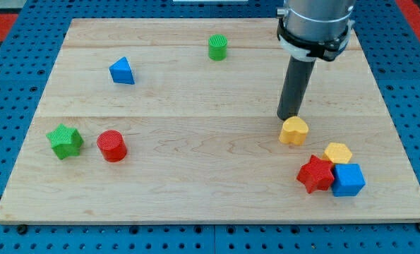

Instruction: Move your arm to the left side of the green circle

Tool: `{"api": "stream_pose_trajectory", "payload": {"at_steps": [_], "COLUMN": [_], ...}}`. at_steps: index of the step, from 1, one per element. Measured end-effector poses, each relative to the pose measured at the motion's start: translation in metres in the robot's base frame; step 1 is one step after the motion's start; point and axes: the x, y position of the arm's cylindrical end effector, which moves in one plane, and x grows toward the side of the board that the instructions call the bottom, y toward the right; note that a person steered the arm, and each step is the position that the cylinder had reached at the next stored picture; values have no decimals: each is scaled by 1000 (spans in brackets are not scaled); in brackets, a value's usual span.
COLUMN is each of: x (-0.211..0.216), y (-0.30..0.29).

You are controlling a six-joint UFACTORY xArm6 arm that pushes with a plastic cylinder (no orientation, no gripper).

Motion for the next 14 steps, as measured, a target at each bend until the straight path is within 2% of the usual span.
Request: {"api": "stream_pose_trajectory", "payload": {"at_steps": [2,3,5,6,8,9,10,12,13,14], "x": [31,29,23,19,-57,-74,-83,-96,-135,-176], "y": [3,2,-58,-58,-74,-78,-132,-162,-194,-199]}}
